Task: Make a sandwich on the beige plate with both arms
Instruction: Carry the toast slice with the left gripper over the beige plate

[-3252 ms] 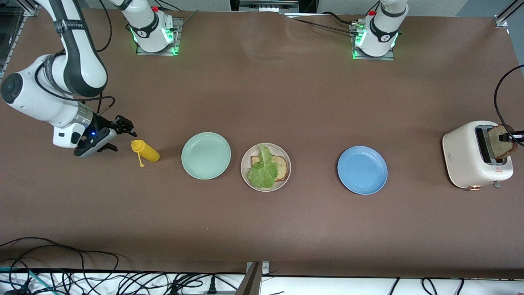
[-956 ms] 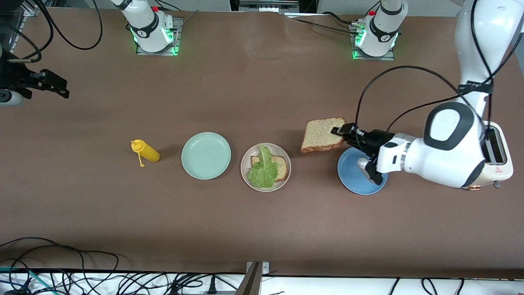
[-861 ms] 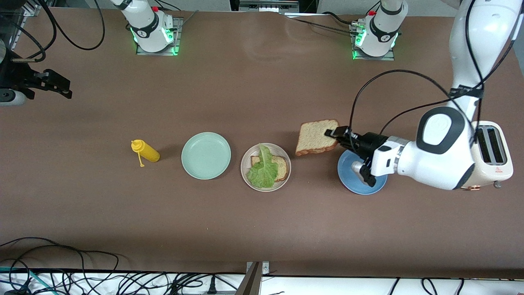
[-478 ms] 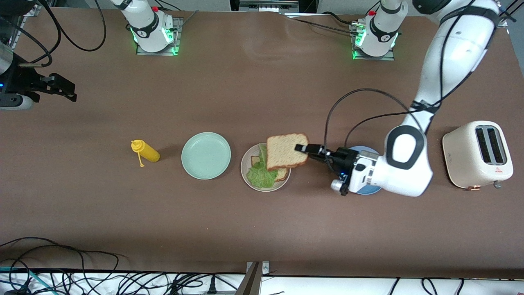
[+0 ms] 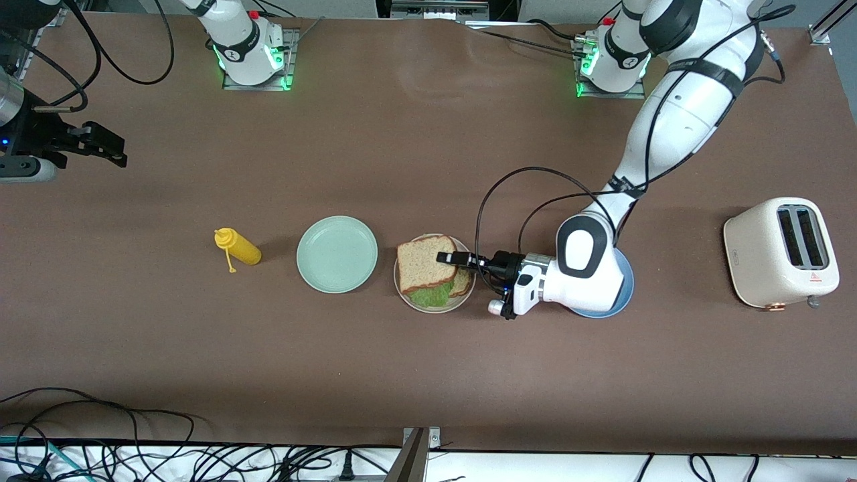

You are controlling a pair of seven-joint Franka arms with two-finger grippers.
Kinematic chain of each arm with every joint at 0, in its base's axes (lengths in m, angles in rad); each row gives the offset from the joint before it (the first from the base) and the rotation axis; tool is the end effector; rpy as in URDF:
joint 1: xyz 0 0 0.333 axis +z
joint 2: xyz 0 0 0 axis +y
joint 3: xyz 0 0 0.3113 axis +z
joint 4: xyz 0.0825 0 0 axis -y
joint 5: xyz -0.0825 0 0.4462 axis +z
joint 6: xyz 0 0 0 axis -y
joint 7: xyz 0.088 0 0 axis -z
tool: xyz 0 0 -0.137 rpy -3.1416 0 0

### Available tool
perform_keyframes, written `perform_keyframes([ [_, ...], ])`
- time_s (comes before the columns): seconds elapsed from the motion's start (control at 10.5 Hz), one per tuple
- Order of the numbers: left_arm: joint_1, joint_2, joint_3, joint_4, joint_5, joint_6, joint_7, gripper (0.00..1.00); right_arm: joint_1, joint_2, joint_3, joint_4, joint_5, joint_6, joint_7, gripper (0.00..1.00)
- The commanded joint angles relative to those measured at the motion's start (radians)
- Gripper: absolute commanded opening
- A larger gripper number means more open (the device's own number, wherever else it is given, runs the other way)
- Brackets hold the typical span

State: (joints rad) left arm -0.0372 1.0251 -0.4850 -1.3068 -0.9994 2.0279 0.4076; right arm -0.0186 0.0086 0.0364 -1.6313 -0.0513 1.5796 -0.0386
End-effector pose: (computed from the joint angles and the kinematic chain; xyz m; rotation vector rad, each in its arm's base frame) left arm 0.6893 -0.3860 0.1380 1.8840 -0.1124 -0.3049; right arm 0.6156 0.0039 0.5532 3.0885 0.0902 -0.0940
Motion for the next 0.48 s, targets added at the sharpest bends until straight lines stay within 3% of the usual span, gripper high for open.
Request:
perform_keyframes([
  [0.0,-0.009,0.035,0.011,0.023,-0.05,-0.002,0.103,0.0,0.003,0.007,-0.006,0.022,-0.001,-0.017,0.005,1.0],
  [0.19,-0.007,0.05,0.017,0.023,-0.048,-0.002,0.111,0.04,0.002,0.008,-0.009,0.022,0.001,-0.015,0.003,1.0],
  [0.29,-0.013,0.05,0.031,0.023,-0.047,-0.002,0.111,0.72,0.002,0.008,-0.007,0.022,-0.002,-0.01,0.006,1.0],
  [0.38,-0.01,0.047,0.045,0.023,-0.036,-0.002,0.112,1.0,0.003,0.011,-0.007,0.022,-0.002,-0.006,0.006,1.0],
])
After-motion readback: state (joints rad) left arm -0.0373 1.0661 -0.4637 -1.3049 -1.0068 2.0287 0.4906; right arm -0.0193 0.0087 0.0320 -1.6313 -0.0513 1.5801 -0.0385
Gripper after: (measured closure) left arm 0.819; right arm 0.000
